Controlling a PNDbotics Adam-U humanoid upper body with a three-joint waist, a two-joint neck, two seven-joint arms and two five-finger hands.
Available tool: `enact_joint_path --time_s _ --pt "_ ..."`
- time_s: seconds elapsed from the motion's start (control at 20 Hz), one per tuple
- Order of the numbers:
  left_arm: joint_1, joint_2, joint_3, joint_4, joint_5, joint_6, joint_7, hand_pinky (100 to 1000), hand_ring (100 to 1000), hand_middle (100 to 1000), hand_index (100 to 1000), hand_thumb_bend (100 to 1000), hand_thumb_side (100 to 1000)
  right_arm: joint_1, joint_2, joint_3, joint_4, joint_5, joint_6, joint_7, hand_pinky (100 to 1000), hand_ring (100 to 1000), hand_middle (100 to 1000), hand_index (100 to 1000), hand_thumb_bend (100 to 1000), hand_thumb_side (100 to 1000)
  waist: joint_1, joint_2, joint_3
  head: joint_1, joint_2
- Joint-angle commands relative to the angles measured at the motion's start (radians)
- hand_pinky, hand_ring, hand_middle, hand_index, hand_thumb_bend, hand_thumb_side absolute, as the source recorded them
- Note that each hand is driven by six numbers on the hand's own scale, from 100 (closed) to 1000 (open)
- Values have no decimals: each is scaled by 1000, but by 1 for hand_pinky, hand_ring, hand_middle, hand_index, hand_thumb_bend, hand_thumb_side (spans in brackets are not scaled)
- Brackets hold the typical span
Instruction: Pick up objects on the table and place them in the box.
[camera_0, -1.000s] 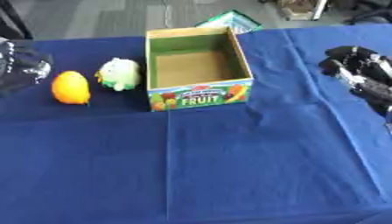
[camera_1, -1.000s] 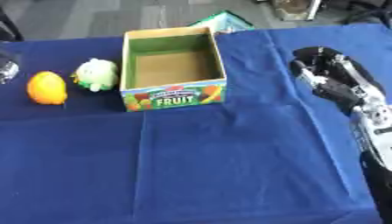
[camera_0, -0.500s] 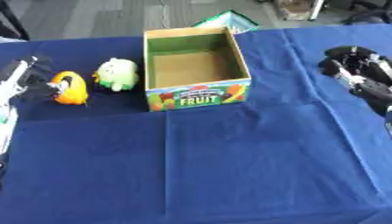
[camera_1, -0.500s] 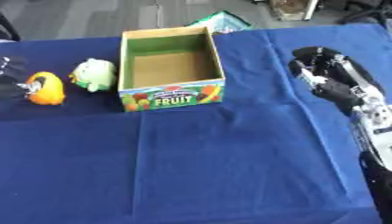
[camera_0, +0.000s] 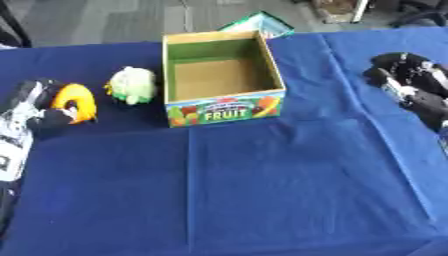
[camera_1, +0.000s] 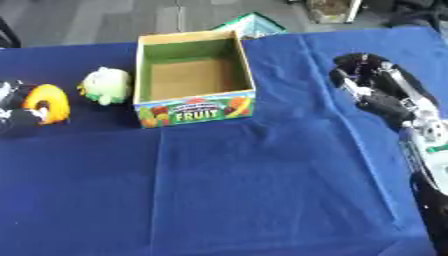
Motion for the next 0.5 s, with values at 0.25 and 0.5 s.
enact_joint_path --time_s 0.25,0.5 --pt "-21 13 8 -93 45 29 138 620 302 220 520 100 249 -14 -18 -5 -8 2 0 1 764 768 611 749 285 364 -1 -16 1 -3 -3" --pt "-48 16 -26 -242 137 -4 136 633 310 224 527 100 254 -16 -18 -3 -7 2 0 2 764 768 611 748 284 363 0 -20 -2 -1 -3"
